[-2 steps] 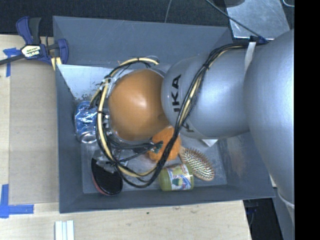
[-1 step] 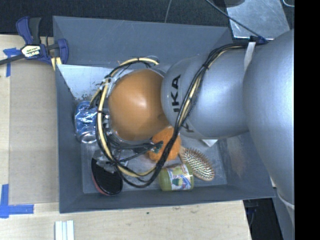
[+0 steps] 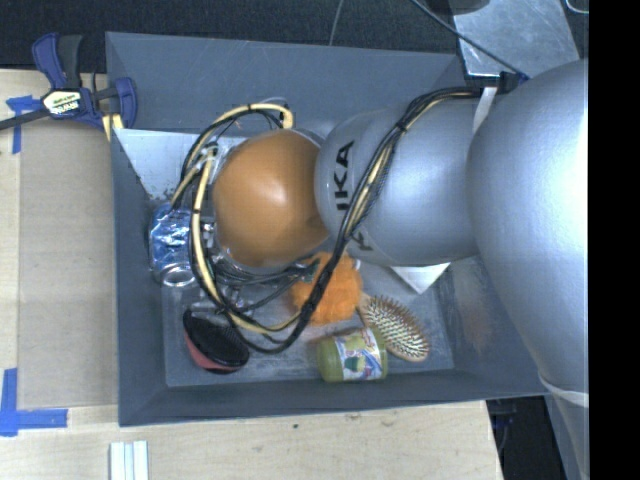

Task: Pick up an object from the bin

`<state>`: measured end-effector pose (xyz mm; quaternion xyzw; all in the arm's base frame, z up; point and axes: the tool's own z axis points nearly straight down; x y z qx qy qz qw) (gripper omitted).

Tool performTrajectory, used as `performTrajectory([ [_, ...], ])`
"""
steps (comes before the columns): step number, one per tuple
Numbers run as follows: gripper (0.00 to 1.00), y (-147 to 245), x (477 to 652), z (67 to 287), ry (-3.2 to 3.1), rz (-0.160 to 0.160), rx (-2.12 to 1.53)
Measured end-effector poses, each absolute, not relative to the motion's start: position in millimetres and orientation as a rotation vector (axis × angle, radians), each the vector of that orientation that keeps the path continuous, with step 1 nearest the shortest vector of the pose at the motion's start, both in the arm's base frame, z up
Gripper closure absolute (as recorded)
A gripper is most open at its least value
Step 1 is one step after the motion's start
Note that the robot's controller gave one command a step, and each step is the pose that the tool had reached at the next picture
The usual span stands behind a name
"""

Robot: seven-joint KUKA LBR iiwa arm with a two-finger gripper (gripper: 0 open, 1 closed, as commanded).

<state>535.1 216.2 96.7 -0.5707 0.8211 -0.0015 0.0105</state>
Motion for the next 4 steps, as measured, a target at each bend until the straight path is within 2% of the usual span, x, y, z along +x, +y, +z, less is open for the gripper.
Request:
performTrajectory([
  [1, 1.0, 216.7, 534.5, 96.7, 2.566, -0.002, -1.779],
  [2, 1.0, 182.9, 540.3, 70.7, 2.355, -0.007, -2.045],
  [3, 1.0, 165.5, 537.7, 143.1, 1.536, -0.022, -2.712],
  [4, 0.0, 165.8, 536.7, 141.9, 1.54, -0.016, -2.714],
])
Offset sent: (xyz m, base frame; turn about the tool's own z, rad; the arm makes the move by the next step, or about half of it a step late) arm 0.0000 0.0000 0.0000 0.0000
